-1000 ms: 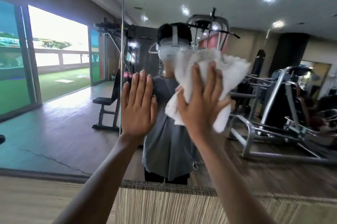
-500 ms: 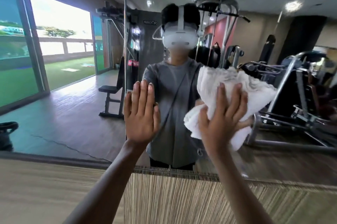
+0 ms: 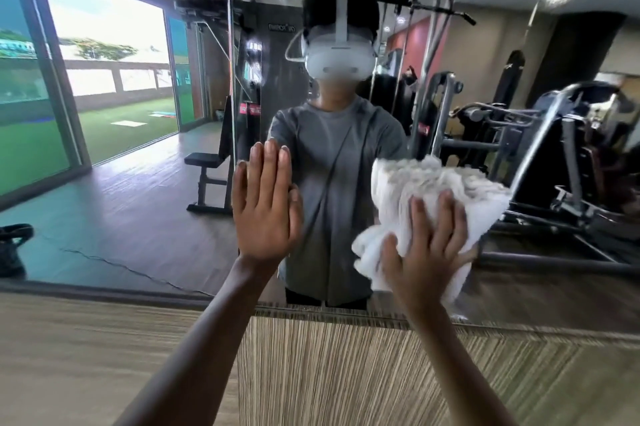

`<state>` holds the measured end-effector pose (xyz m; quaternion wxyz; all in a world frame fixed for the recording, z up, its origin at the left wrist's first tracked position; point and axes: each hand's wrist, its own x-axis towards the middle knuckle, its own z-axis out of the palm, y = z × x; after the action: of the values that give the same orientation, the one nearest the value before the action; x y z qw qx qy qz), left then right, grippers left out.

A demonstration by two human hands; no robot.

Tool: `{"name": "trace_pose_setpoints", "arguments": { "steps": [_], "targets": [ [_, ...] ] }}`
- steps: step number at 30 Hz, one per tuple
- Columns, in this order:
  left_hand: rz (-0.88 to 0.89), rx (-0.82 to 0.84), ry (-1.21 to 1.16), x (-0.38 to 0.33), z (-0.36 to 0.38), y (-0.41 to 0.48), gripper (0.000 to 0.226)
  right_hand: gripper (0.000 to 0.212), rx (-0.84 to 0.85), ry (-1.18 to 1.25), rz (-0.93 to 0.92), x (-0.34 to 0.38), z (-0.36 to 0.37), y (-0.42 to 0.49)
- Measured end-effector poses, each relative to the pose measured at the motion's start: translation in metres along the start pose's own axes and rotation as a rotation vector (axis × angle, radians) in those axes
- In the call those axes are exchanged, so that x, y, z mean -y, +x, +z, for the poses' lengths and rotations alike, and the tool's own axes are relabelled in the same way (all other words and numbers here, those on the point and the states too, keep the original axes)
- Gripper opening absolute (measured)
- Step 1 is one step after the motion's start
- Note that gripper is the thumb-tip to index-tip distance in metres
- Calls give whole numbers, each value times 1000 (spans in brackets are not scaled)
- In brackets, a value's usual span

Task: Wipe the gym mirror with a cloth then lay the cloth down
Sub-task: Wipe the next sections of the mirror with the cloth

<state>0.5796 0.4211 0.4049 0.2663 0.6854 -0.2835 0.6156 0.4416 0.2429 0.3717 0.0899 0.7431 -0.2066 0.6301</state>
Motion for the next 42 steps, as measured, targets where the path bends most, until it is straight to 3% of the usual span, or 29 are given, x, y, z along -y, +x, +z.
{"name": "trace_pose_setpoints", "arguments": {
  "steps": [2,3,8,12,14,18,20,24,26,28,30,32,35,37,39,42],
  "targets": [
    [1,7,-7,0,-1,-1,51,64,-33,36,111,39,2,14],
    [12,6,-5,0,0,-1,51,65,-29,50,68,55,4,11],
    [40,-7,4,4,1,0,52,54,131,16,-469,51,15,-64],
    [22,-14,-11,1,-1,1,51,63,221,-11,-634,-20,4,-81],
    [23,-17,-4,1,0,-2,50,60,199,21,-534,-38,-6,-52],
    [16,-12,24,0,2,-1,51,66,30,93,-85,16,-13,51],
    [22,-13,17,-1,0,0,51,70,10,133,-61,58,-12,86],
    [38,42,16,5,1,-2,55,69,55,31,-472,86,-8,71],
    [45,76,10,6,-1,0,62,73,80,-50,-729,56,-9,55],
    [40,61,-25,6,-6,1,58,78,102,-69,-845,14,-14,53],
    [36,16,-52,6,-11,11,55,80,115,-62,-756,-16,-24,78],
    [54,11,-73,9,-16,34,53,75,71,-50,-549,-20,-32,121],
    [89,29,-63,10,-20,97,51,67,-9,18,-254,27,-40,189],
    [57,-4,-60,9,-20,145,48,69,-7,46,-230,65,-37,210],
    [30,-46,-57,11,-23,181,48,76,23,15,-438,81,-32,207],
    [97,-87,-28,21,-31,214,47,79,70,-85,-930,42,-35,209]
  ]
}}
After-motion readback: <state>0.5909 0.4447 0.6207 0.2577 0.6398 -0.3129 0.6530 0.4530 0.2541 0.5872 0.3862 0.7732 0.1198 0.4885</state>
